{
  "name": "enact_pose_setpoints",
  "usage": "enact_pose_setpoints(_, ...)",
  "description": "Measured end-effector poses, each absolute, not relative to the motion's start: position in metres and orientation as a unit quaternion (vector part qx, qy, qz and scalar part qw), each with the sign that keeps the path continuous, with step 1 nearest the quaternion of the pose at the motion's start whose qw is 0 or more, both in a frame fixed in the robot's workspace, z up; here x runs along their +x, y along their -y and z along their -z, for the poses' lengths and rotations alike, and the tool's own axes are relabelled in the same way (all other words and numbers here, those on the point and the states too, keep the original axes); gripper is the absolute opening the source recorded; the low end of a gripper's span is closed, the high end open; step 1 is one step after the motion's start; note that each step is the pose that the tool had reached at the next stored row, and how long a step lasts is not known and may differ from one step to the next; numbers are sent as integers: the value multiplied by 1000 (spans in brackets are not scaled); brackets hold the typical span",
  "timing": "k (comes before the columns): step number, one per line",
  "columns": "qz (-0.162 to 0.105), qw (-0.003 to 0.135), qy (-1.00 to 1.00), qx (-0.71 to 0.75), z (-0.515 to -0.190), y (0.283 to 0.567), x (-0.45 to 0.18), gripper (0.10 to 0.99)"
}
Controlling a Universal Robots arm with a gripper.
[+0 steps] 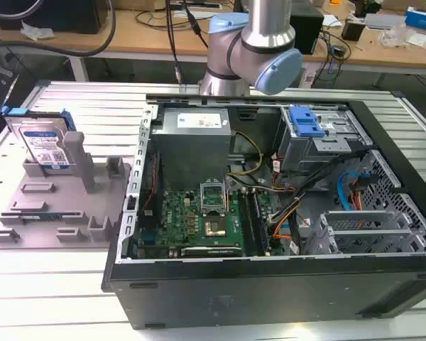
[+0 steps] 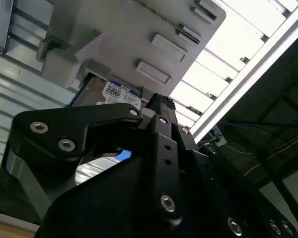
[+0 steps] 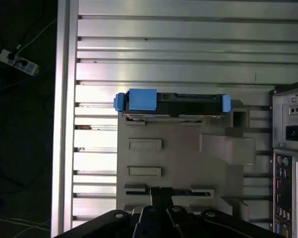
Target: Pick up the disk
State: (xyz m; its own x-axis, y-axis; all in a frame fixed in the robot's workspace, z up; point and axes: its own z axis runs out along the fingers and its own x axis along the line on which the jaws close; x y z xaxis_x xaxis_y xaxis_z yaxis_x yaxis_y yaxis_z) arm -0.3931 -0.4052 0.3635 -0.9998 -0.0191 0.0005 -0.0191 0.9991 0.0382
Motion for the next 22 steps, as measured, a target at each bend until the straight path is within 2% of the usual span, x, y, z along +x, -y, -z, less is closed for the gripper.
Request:
enact_pose_setpoints(12, 19, 0, 1000, 12, -363, 405, -393, 106)
enact_pose_setpoints(19, 19, 3, 988, 155, -362, 405, -392, 114)
enact_pose_setpoints(22, 19, 4, 982, 185, -362, 405, -391, 294)
